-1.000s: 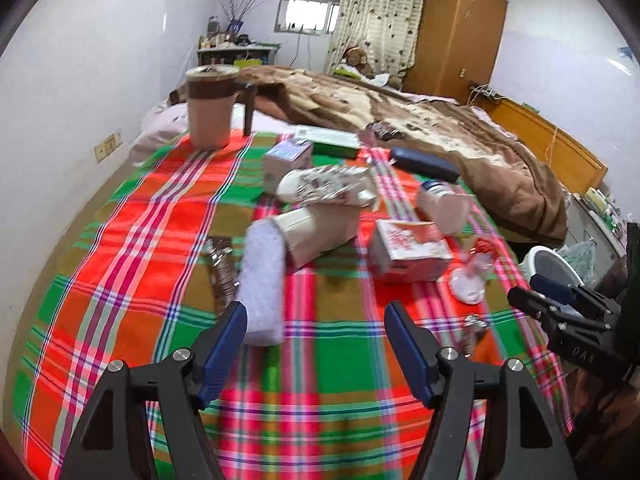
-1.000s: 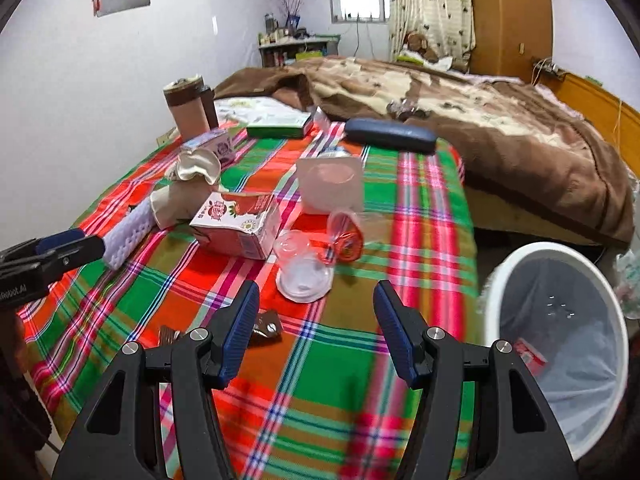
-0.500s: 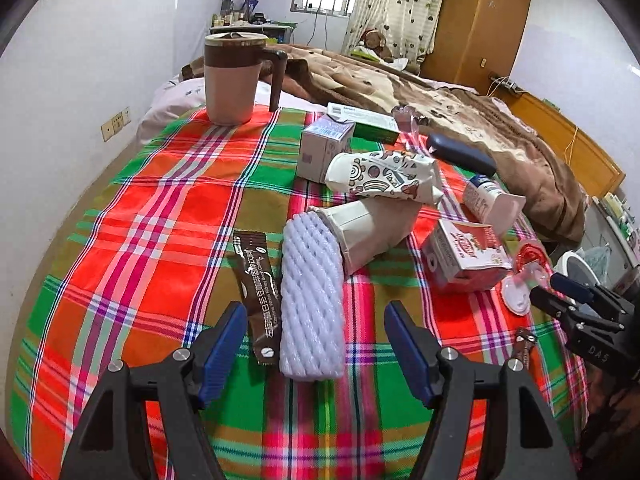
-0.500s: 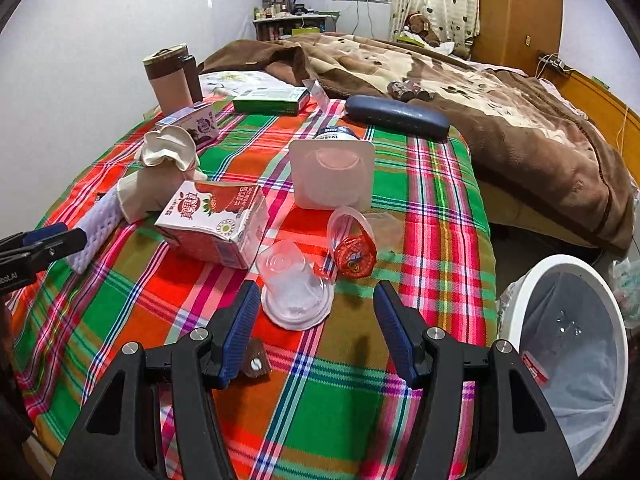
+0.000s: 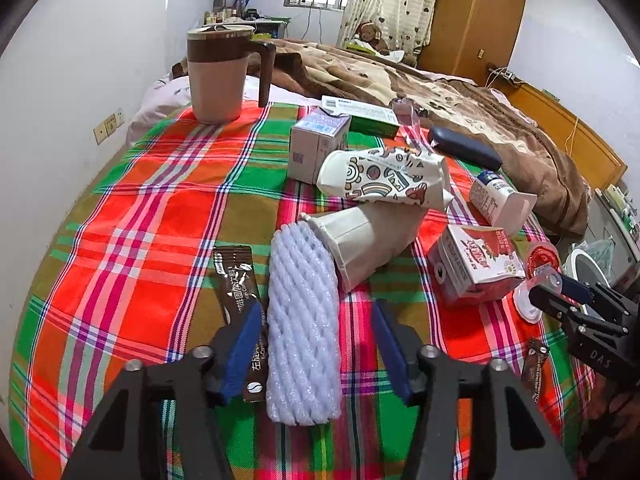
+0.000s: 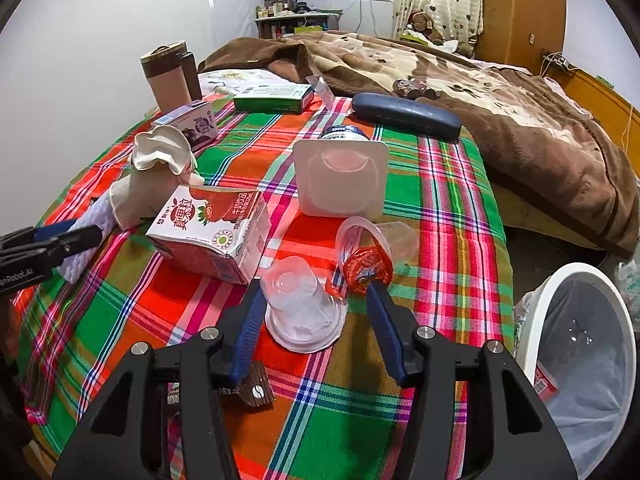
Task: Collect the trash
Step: 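Grasp the white foam sleeve with the left gripper while the right gripper grasps the clear cup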
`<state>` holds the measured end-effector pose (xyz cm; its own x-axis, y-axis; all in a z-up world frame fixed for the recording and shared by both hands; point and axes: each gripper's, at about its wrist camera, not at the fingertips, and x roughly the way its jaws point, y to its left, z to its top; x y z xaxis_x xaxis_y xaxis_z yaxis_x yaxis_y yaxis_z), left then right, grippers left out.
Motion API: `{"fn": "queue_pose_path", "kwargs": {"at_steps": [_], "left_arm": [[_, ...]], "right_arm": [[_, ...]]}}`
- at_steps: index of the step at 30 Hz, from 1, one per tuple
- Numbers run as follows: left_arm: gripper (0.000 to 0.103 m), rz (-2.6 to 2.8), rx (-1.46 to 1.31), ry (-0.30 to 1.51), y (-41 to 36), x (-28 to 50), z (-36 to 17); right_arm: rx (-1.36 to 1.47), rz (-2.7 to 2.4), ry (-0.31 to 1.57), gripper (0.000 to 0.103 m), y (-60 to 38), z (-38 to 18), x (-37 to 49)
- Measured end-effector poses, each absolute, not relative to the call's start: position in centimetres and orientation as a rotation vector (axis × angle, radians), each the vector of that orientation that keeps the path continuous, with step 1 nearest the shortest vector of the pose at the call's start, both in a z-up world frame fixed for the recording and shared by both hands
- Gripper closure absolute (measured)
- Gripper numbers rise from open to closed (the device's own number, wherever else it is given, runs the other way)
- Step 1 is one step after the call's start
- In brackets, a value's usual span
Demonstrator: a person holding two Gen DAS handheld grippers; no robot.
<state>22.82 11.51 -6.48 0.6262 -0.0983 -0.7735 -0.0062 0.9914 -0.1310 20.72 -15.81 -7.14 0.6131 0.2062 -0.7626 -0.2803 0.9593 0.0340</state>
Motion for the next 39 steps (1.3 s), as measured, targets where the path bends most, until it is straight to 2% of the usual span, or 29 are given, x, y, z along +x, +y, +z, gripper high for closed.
{"fn": "queue_pose_path", "kwargs": {"at_steps": [2,7,8,27,39], "left_arm": [[0.057,-0.050,-0.112,0.898,11.3,22.9,-6.7],[0.071,-0.056,-0.109,0.907,11.4,23.0,-6.9],[0.071,-0.059,-0.111,0.909,11.4,23.0,-7.0],[0.073,-0.066,-0.156,0.883,11.3,20.3,-5.9],[0.073,-0.088,-0.145,0.799,9.5,16.8,-3.0]], "right_arm": [[-0.090,0.279,0.869,0.061,-15.8,-7.2,20.8],[-0.087,0.290,0.882,0.067,-15.6,-7.5,20.9],[-0.087,0.293,0.884,0.070,-15.5,-7.6,20.9],[-0.027,0.319,0.869,0.070,-16.1,-7.4,19.9],[0.033,0.348,0.825,0.070,-17.6,-5.9,17.7]]}}
